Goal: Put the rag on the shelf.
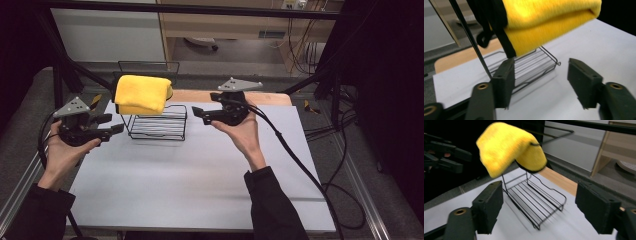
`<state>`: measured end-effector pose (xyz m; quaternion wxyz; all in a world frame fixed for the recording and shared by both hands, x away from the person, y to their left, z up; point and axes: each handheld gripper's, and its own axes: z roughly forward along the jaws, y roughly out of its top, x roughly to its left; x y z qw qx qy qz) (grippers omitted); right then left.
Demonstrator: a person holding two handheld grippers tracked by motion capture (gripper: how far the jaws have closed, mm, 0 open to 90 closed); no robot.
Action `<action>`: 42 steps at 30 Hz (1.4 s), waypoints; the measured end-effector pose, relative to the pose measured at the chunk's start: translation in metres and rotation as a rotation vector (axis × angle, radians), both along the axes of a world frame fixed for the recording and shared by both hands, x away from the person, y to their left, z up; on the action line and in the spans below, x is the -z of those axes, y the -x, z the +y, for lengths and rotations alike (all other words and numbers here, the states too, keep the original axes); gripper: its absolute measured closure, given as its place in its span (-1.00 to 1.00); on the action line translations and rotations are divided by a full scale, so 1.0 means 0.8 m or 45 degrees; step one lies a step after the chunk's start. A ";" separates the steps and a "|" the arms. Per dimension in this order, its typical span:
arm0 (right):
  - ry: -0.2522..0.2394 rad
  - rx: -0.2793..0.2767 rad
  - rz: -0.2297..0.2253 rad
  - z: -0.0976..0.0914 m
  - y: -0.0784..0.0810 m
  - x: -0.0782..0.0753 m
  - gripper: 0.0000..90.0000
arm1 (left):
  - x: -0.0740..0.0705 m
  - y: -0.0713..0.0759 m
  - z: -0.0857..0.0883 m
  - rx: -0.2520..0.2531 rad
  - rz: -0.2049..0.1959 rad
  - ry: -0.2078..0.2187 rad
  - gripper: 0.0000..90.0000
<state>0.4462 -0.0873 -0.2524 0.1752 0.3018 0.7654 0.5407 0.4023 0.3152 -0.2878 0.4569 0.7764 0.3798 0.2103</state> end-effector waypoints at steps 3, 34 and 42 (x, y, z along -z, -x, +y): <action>0.016 0.031 0.026 -0.022 0.004 0.016 -0.68 | 0.017 0.002 -0.006 0.012 0.015 -0.013 -0.38; 0.035 0.169 0.274 -0.210 0.079 0.213 -0.98 | 0.181 0.030 -0.041 0.073 0.162 -0.048 -0.84; 0.066 0.147 0.305 -0.233 0.094 0.237 -0.98 | 0.191 0.036 -0.038 0.080 0.156 -0.051 -0.84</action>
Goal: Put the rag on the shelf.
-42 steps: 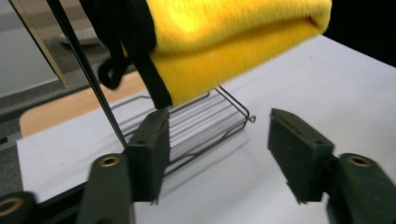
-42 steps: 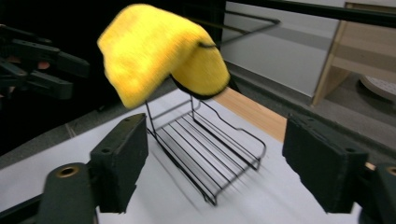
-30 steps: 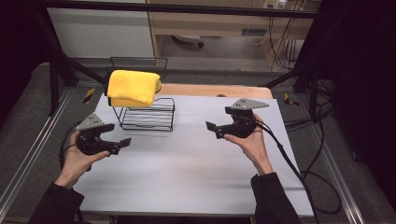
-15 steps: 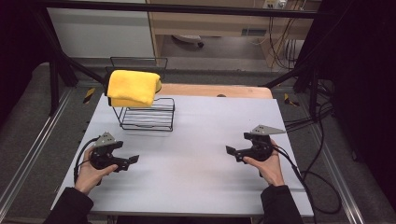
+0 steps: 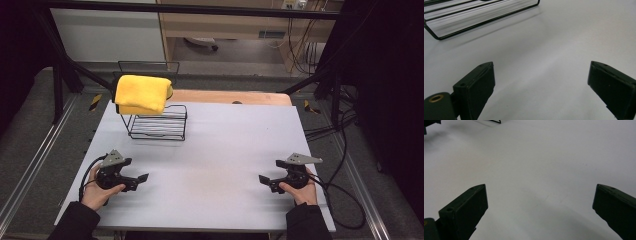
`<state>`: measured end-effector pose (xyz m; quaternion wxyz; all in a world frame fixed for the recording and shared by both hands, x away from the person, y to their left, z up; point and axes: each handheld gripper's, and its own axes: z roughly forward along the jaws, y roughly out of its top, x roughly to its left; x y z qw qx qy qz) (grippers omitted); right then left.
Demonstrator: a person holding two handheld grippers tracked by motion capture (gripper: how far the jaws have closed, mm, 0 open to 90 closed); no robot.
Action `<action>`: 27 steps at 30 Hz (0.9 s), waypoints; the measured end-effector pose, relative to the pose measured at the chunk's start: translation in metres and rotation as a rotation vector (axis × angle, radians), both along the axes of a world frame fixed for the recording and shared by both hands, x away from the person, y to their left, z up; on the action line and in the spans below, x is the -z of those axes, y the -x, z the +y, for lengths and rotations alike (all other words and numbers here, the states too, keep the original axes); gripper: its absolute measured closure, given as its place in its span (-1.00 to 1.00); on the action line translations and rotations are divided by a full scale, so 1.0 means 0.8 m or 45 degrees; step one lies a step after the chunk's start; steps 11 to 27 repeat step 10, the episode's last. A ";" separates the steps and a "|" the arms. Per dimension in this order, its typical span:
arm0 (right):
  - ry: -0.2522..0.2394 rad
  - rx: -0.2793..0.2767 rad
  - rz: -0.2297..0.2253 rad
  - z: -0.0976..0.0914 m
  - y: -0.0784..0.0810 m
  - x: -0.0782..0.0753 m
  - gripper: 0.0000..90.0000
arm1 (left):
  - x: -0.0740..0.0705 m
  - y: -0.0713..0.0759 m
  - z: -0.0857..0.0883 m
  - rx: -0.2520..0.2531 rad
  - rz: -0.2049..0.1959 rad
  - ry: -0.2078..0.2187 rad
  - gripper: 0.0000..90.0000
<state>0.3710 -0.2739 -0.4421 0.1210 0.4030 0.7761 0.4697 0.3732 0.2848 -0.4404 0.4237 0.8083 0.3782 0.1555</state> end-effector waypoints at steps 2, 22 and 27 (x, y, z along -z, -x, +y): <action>0.005 0.001 0.002 -0.002 0.003 0.003 -0.98 | 0.001 0.000 0.001 0.000 0.000 0.001 -0.84; 0.016 0.006 0.013 -0.006 0.010 0.008 -0.98 | 0.003 0.003 0.002 0.004 -0.009 -0.009 -0.84; 0.016 0.006 0.013 -0.006 0.010 0.008 -0.98 | 0.003 0.003 0.002 0.004 -0.009 -0.009 -0.84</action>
